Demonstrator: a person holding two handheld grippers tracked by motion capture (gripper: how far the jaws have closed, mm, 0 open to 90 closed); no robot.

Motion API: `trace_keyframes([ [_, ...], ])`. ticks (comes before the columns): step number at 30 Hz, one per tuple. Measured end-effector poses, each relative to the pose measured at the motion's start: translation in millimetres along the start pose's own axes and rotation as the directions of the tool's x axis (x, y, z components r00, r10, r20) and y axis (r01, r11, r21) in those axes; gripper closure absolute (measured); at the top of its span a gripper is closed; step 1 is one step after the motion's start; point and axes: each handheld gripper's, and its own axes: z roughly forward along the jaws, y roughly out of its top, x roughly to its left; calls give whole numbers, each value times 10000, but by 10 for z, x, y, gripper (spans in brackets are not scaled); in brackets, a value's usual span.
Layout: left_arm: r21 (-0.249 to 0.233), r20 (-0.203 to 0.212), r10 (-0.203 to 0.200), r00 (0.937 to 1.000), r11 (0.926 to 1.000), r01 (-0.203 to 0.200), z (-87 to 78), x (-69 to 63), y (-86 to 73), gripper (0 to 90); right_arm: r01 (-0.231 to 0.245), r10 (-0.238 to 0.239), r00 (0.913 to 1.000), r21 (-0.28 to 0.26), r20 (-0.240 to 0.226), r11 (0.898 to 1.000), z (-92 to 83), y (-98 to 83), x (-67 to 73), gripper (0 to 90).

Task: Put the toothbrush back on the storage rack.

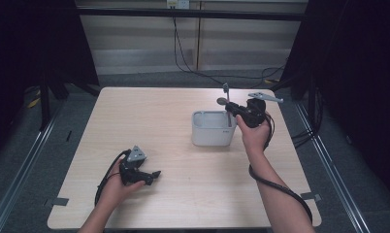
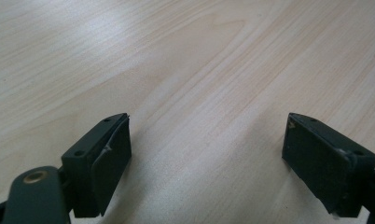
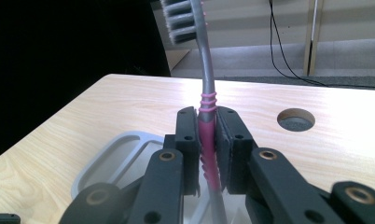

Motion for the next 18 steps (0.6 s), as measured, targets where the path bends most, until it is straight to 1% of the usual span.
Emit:
trace_keyframes([
  [10,-1,-3,1,10000,10000,-1,0,0,0,153,32,-33,10000,191,65,9998,-41,-115,-17,801],
  [18,0,-3,2,10000,10000,-2,0,0,0,153,76,-76,10000,288,-17,9996,-54,-170,-6,801],
])
